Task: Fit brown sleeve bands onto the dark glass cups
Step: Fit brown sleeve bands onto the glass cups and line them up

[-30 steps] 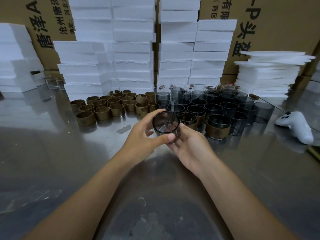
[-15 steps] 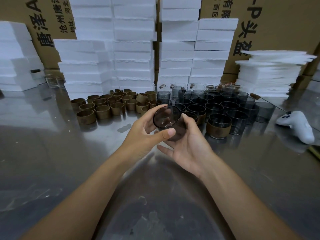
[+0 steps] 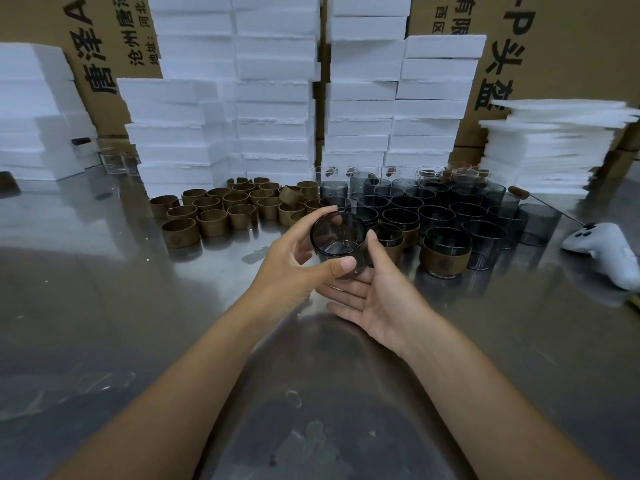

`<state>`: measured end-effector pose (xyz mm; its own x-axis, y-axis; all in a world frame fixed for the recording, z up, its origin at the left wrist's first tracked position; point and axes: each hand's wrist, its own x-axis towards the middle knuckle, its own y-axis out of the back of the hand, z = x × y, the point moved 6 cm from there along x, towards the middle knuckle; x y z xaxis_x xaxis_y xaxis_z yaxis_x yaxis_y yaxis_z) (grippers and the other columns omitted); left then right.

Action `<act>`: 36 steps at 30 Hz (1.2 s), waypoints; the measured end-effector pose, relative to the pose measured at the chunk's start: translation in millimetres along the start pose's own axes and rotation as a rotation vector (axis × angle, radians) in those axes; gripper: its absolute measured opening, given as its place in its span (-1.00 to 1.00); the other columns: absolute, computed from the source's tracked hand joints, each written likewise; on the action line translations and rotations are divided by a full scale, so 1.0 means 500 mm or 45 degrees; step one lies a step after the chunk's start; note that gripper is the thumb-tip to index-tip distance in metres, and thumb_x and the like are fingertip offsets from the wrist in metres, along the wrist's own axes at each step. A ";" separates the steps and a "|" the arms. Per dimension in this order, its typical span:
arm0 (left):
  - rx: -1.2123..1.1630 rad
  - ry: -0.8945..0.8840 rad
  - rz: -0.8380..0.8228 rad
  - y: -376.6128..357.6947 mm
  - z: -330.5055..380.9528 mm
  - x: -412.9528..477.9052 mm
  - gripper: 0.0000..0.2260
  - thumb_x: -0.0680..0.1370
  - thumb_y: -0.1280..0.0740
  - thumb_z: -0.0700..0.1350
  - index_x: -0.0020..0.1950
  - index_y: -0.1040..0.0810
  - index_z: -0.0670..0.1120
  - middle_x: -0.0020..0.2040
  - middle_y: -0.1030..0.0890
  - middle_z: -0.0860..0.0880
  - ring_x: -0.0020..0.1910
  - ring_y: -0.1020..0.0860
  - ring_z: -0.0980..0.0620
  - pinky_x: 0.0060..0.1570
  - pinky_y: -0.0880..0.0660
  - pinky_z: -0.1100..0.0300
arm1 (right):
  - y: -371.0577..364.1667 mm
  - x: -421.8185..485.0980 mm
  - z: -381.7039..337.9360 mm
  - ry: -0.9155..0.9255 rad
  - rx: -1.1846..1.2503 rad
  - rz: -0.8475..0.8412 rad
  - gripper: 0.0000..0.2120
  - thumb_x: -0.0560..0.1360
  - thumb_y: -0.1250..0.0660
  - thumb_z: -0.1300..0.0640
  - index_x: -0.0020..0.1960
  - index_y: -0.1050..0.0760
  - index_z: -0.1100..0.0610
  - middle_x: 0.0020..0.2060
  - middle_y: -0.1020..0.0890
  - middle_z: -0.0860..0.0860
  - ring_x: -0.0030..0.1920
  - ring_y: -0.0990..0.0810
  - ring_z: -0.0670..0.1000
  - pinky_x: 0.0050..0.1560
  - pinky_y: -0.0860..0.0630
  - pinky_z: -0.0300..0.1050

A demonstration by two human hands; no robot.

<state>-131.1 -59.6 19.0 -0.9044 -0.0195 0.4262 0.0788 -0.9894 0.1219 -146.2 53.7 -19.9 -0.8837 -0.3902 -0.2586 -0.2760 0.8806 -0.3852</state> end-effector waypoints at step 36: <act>-0.452 0.295 -0.008 -0.005 -0.032 0.002 -0.55 0.24 -0.54 0.07 0.08 -0.63 -0.04 0.08 -0.67 -0.07 0.06 -0.64 0.01 -0.10 -0.54 0.29 | -0.013 -0.022 -0.052 0.706 -0.357 0.074 -0.84 0.56 -0.27 0.00 0.06 -0.59 0.00 -0.23 -0.67 -0.30 -0.15 -0.59 -0.38 -0.25 -0.42 -0.53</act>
<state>-139.0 -59.5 4.6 -0.9780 -0.0050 0.2087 -0.0398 -0.9769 -0.2099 -144.7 59.1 8.4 -0.9443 -0.2077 0.2555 -0.2435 0.9628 -0.1173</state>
